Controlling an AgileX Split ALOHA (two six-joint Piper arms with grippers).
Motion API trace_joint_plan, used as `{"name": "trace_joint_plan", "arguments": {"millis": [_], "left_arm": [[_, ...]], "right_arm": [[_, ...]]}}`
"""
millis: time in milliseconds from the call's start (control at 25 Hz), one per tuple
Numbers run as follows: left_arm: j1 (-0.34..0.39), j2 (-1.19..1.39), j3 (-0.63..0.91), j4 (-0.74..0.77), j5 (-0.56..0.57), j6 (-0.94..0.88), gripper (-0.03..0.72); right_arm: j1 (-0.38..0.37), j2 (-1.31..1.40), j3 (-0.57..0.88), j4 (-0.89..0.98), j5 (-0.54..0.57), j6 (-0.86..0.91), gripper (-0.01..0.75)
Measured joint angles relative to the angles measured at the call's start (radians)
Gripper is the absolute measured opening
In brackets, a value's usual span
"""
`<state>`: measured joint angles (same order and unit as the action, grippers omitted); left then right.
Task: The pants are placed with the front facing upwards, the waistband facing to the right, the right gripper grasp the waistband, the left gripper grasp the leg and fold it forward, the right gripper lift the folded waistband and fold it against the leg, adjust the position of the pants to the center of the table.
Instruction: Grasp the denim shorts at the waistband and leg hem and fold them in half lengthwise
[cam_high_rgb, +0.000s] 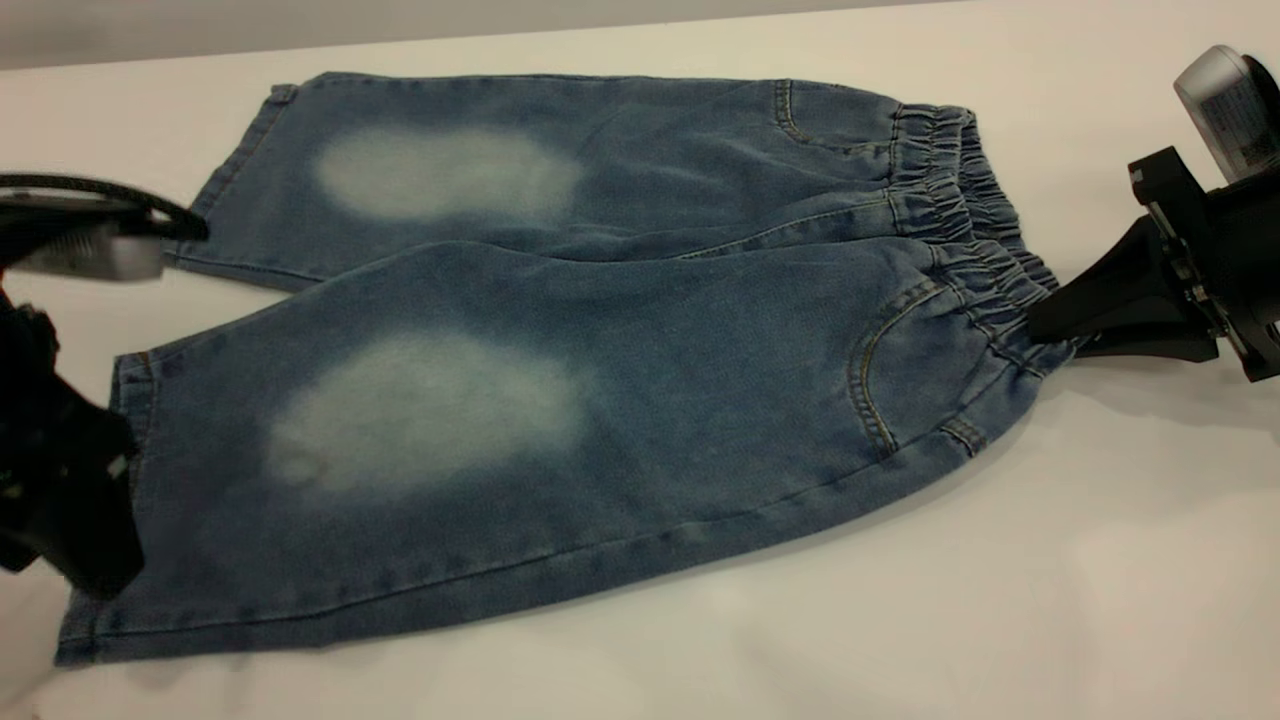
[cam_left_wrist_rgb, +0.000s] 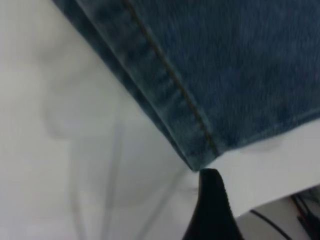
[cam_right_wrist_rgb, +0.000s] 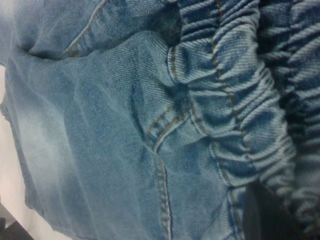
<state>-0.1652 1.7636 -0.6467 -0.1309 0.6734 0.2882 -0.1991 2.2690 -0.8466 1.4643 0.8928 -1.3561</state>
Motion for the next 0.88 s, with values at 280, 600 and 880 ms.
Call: {"name": "trace_joint_plan", "arguments": {"millis": [280,600,880], "left_arm": [[0.0,-0.001,0.0,0.079,0.02,-0.005,0.454],[0.0,0.035,0.0,0.161,-0.012,-0.045,0.454],[0.0,0.13,0.0,0.158,-0.07,-0.044,0.454]], "right_arm": [[0.0,0.0,0.0,0.001,0.001,0.0,0.041],[0.0,0.0,0.0,0.012,0.003,-0.01,0.043],[0.0,0.0,0.0,0.012,0.003,-0.01,0.045]]}}
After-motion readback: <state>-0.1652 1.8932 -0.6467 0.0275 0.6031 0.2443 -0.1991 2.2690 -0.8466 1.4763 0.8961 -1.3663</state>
